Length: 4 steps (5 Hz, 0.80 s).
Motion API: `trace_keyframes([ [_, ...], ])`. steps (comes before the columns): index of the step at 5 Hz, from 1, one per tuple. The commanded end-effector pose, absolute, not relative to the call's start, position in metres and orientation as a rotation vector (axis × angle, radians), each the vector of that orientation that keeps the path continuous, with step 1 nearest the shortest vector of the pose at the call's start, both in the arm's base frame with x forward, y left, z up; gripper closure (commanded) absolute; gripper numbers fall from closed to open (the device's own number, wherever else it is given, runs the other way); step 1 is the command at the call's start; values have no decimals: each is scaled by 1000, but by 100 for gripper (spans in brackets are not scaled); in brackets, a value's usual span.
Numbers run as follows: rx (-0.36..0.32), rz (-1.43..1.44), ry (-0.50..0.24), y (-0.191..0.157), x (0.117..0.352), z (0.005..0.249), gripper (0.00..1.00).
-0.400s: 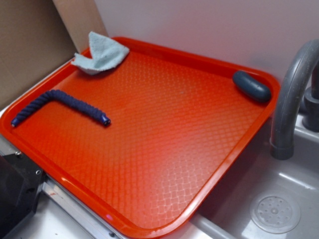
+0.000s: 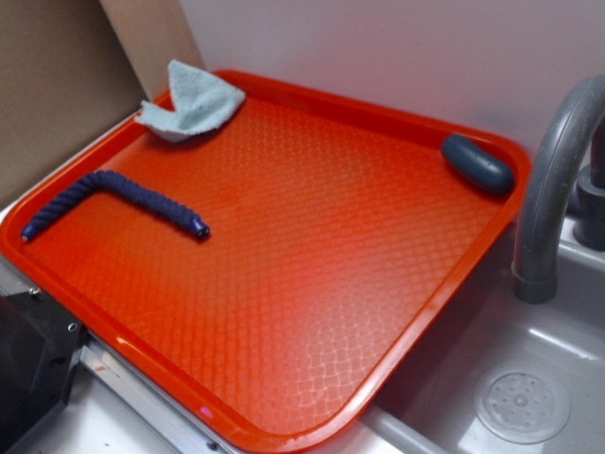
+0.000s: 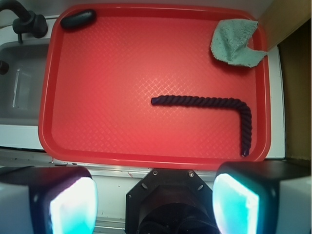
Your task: Grab the blue cloth.
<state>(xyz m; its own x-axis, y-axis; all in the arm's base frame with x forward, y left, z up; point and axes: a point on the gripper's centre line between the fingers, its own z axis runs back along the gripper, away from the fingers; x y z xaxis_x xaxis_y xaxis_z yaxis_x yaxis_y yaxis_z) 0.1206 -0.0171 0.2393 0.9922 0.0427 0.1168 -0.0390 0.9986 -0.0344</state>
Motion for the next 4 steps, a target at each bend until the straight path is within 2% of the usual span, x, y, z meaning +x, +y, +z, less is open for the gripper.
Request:
trace_keyframes([
  [1,-8,475,-176,27,203,157,0],
  [2,-35,548,-230,52,229,125,0],
  [4,-35,548,-230,52,229,125,0],
])
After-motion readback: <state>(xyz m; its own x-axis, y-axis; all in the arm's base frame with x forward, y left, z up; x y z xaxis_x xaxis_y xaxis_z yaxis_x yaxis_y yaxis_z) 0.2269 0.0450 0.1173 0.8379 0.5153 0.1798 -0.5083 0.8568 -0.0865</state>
